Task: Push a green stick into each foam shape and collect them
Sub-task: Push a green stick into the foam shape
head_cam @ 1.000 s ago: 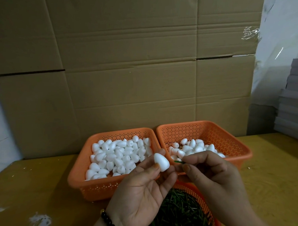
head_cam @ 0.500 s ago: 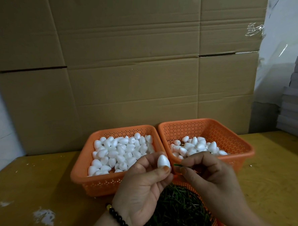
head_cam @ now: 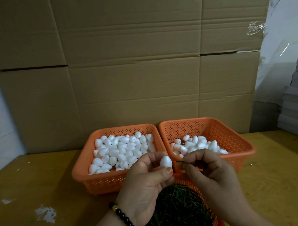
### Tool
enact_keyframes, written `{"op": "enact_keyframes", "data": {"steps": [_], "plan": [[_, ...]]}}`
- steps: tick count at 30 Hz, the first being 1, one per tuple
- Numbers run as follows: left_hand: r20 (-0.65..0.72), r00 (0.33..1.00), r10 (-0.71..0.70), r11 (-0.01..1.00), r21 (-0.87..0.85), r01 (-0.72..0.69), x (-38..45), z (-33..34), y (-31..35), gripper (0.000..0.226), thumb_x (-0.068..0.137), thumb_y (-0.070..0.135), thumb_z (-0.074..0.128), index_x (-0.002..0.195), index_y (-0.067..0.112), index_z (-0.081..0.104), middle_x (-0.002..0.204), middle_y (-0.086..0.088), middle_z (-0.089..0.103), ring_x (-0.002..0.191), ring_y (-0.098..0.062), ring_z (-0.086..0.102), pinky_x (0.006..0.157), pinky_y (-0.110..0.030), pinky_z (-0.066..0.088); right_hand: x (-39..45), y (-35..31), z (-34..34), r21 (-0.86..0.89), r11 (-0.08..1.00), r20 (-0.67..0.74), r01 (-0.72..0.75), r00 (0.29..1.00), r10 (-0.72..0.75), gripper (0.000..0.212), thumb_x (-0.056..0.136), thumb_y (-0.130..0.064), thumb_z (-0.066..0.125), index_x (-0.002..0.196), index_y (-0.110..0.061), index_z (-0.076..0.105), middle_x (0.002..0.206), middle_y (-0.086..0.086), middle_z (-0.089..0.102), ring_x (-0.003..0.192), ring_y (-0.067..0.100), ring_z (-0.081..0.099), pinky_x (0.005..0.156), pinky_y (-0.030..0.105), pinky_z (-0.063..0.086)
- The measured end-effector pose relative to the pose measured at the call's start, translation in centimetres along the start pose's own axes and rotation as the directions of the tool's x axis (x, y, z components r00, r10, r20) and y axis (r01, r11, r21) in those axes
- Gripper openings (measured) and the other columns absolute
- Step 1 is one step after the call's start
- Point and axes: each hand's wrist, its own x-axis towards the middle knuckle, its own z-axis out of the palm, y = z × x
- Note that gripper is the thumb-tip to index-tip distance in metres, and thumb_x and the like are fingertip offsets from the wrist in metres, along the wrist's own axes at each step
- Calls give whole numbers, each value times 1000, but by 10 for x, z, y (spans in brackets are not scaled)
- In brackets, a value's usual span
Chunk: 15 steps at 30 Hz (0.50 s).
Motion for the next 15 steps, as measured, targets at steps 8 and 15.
{"op": "enact_keyframes", "data": {"steps": [8, 15], "plan": [[-89, 959, 268, 860, 470, -197, 2, -1, -6, 43, 71, -7, 76, 84, 34, 72, 89, 3, 72, 88, -17, 68, 77, -33, 58, -2, 1, -1, -5, 1000, 23, -2, 1000, 2, 31, 81, 4, 69, 86, -27, 69, 86, 6, 71, 77, 22, 69, 69, 53, 57], [-57, 946, 319, 799, 554, -236, 2, -2, -8, 44, 73, -4, 75, 87, 37, 69, 92, 6, 72, 91, -16, 68, 80, -36, 57, -2, 0, 0, -18, 1000, 17, -2, 1000, 2, 31, 80, 2, 70, 85, -28, 69, 84, 4, 71, 76, 22, 69, 69, 53, 57]]}}
